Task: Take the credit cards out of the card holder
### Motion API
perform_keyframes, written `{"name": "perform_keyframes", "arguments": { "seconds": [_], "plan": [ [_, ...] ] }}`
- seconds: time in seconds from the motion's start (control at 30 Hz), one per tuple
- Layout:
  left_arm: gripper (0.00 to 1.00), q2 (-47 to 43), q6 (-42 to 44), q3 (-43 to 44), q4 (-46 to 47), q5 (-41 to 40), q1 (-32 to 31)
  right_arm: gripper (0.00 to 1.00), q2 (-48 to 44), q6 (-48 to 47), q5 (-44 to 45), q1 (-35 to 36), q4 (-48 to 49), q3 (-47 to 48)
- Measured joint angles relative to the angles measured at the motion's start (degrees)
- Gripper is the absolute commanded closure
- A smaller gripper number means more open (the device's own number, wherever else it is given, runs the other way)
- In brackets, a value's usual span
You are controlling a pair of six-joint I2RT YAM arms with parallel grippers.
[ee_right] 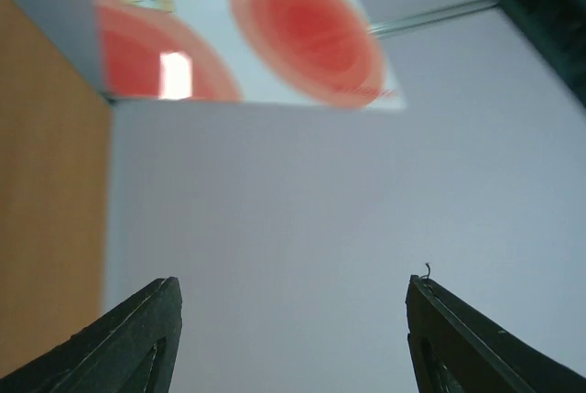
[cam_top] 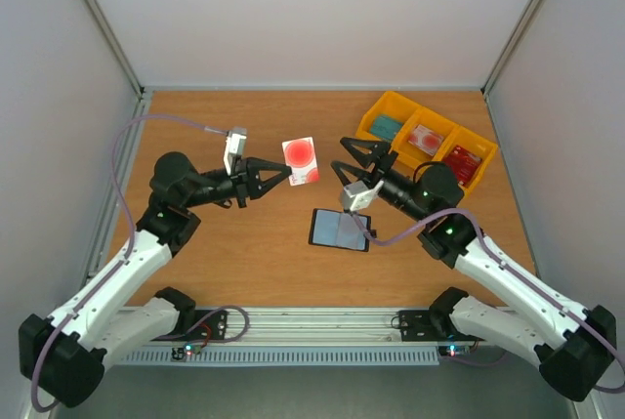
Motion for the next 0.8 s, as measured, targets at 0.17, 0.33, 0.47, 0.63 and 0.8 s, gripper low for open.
{"name": "perform_keyframes", "arguments": {
  "seconds": [0.17,0.33,0.47,0.63,0.8],
  "plan": [
    [1.00,3.5,-4.0,2.7,-2.1,0.0,-0.3,0.32,4.1,-10.8,1.8,0.0,11.8,0.9],
    [1.00,5.7,-5.3,5.4,-4.0,0.7,-1.5,0.32,3.3,-15.5,1.4,1.1,14.6,0.9],
    [1.00,6.4,-5.6,7.0,-4.2,1.7,-1.8,0.32,2.7,-17.3,1.9,4.3,13.4,0.9],
    [1.00,6.7,-6.0,7.3,-4.2,3.1,-2.1,0.32,2.8,-18.0,2.7,5.6,12.1,0.9],
    [1.00,7.0,-6.1,7.3,-4.2,4.3,-2.6,0.38,3.1,-18.4,3.1,7.7,9.9,1.9]
  ]
}}
